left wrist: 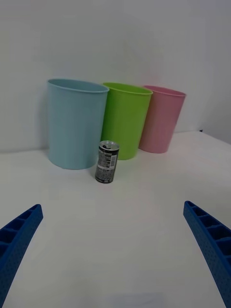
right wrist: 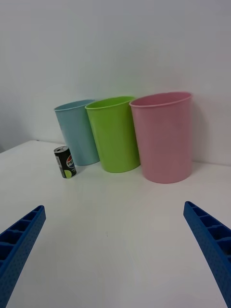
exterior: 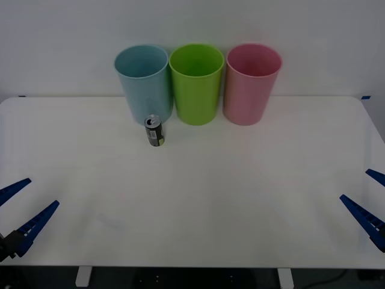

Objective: Grasp the object on the table and drop it into the matching bin: aluminum can to the light blue bin, PET bottle to the pink bin.

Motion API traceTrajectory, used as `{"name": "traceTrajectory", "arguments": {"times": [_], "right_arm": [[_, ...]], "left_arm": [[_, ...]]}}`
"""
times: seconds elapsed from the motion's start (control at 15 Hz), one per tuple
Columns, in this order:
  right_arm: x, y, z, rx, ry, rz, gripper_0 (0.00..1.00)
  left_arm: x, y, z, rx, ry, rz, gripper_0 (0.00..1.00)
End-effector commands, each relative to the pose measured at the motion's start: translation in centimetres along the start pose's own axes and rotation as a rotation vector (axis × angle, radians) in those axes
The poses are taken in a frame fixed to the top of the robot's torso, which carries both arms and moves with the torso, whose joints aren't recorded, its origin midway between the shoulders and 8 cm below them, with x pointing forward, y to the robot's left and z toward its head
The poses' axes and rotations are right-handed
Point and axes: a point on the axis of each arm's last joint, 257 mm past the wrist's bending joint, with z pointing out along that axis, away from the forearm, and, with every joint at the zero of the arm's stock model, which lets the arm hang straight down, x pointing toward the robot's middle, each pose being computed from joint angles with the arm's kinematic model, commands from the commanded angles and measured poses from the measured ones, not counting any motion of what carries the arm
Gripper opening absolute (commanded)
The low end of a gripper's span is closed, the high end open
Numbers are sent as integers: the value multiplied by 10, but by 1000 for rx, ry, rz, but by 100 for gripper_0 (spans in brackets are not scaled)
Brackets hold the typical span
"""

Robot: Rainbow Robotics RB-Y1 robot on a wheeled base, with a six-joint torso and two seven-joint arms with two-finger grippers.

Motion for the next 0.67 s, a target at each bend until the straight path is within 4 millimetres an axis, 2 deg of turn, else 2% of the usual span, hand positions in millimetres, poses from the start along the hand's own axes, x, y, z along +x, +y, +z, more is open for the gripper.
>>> {"name": "traceTrajectory", "arguments": {"times": [0.07,0.53,0.67], "right_arm": [[0,0,0,0,0,0,100],[0,0,0,0,0,0,100],[0,0,0,0,0,0,100]], "left_arm": [[5,4,6,-9,25,22,100],[20,6,54,-11,52,20,100],[29,10,71,-4,49,-10,100]]}}
